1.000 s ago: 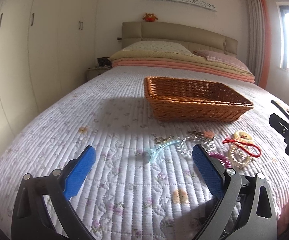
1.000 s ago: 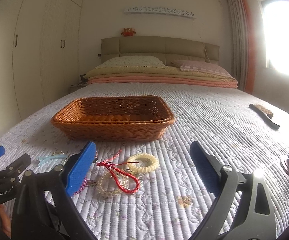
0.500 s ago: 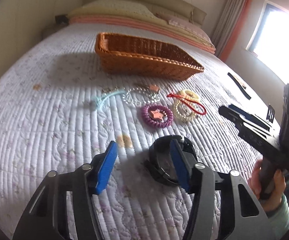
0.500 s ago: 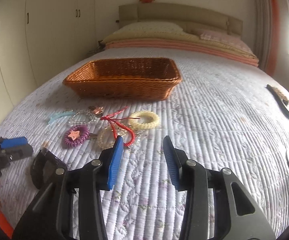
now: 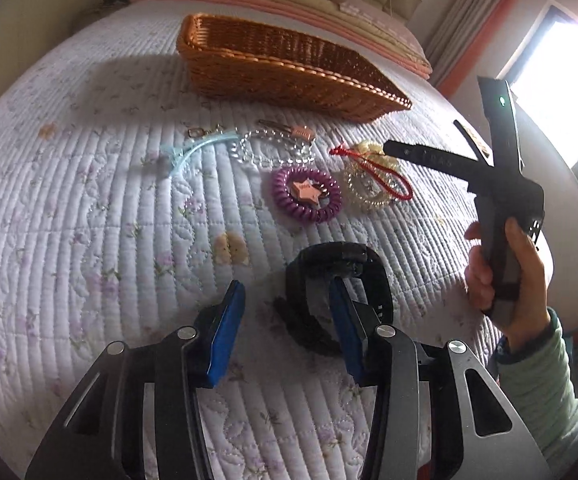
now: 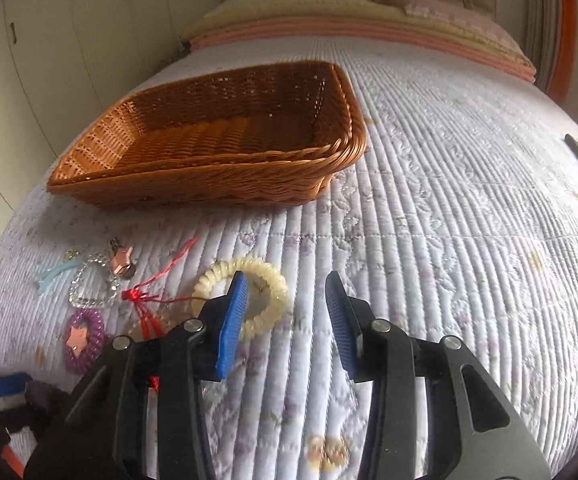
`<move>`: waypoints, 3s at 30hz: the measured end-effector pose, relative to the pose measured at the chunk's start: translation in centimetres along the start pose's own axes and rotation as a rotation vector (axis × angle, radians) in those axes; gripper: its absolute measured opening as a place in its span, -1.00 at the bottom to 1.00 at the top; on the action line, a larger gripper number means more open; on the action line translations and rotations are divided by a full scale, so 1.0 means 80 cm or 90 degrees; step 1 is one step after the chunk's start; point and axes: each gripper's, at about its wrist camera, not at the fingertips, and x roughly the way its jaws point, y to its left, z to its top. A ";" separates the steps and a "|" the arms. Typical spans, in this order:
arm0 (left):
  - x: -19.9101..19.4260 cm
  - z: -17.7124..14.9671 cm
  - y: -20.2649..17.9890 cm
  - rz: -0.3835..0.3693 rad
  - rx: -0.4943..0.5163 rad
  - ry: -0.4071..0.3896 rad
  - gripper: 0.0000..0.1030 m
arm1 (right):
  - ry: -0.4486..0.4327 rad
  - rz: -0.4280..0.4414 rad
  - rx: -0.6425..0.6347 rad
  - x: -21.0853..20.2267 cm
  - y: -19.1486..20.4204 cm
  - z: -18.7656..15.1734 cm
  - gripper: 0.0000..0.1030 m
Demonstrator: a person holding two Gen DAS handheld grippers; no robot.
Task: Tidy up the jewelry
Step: 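Grasp the black watch with the left tool while the right grasps the cream spiral hair tie, then carry the watch and hair tie with both tools over the wicker basket, then open both tools to drop the watch and hair tie into the basket, then grasp the light blue hair clip with the left tool while the right grasps the red string bracelet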
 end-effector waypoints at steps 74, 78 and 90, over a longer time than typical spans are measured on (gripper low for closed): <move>-0.137 0.165 0.021 -0.018 0.085 -0.286 -0.28 | -0.145 0.054 -0.085 -0.160 0.060 0.056 -0.22; -0.147 0.134 0.040 -0.021 0.065 -0.282 -0.27 | -0.157 0.066 -0.072 -0.176 0.055 0.020 -0.22; -0.018 0.096 0.101 -0.019 -0.010 -0.115 -0.26 | -0.020 0.107 0.010 -0.085 0.033 -0.057 -0.39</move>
